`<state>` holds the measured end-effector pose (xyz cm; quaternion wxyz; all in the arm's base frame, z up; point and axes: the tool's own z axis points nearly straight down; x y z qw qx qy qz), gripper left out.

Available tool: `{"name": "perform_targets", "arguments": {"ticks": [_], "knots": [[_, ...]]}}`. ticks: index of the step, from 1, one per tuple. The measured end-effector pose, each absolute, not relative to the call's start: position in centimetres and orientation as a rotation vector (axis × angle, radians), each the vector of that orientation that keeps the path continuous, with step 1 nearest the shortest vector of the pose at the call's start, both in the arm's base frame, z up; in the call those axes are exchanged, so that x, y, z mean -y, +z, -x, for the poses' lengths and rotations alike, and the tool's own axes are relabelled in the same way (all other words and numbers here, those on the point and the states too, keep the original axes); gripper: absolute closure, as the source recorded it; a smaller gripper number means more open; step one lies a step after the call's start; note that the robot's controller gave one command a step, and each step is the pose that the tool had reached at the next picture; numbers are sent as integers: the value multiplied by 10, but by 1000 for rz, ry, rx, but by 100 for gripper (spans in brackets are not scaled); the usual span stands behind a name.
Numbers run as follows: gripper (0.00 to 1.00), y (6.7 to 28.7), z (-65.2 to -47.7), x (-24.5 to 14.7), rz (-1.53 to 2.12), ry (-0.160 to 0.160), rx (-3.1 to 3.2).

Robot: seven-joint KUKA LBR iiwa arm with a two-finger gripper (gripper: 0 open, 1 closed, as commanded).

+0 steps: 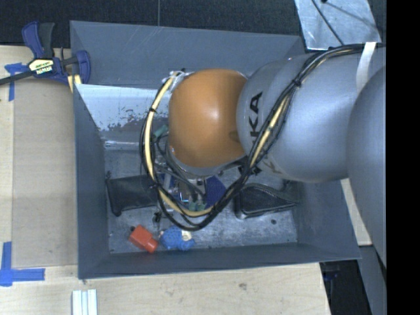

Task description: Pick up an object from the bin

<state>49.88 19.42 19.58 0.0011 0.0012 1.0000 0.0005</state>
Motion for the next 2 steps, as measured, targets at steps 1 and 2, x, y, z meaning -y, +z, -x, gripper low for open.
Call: {"name": "perform_targets", "arguments": {"ticks": [1,2], "knots": [[0,72,-519,-144,285,3,-3132],[100,76,-521,-145,284,3,-3124]]}}
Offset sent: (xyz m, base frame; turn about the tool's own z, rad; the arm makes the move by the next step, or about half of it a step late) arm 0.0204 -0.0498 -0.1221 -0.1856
